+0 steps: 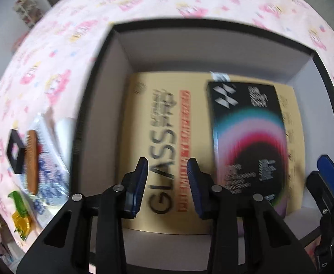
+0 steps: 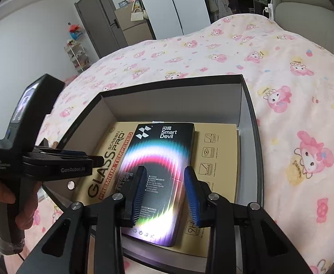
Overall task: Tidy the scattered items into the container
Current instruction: 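Lower the Smart Devil box into the DAPHNE box and open the right gripper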
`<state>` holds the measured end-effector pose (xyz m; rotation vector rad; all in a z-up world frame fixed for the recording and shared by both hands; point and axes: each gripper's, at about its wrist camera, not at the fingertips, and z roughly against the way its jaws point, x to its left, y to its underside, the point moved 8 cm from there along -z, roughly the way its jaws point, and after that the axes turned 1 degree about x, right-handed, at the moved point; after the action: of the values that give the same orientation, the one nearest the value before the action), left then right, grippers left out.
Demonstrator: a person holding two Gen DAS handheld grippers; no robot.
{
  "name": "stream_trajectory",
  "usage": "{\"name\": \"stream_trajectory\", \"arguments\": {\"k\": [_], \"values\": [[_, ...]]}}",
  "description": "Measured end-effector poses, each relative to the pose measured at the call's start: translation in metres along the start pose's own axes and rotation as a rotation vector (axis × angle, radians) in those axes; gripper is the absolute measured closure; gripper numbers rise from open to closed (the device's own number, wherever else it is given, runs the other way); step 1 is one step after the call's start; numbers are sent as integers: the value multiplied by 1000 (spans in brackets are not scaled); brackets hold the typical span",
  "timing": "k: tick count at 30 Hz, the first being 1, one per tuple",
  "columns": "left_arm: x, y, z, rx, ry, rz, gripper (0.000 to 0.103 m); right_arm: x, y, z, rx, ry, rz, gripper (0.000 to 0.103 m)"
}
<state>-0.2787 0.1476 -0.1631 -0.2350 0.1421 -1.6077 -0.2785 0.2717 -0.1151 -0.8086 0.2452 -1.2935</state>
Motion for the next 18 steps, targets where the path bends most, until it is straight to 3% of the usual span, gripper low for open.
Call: {"name": "stream_trajectory", "arguments": {"k": [4, 7, 8, 10, 14, 18], "values": [[-27, 2, -9, 29, 42, -87, 73, 3, 4, -3, 37, 23, 19, 73], [-49, 1, -8, 42, 177, -98, 73, 6, 10, -6, 61, 24, 36, 73], [-53, 0, -6, 31, 196, -106, 78, 6, 11, -7, 65, 26, 37, 73], [-57, -3, -1, -6, 184, -129, 79, 4, 11, -8, 64, 37, 38, 75], [-54, -5, -1, -14, 214, -96, 78, 3, 12, -8, 62, 41, 38, 75], [-61, 0, -7, 26, 323, -54, 80, 4, 14, -9, 71, 46, 42, 76]]}}
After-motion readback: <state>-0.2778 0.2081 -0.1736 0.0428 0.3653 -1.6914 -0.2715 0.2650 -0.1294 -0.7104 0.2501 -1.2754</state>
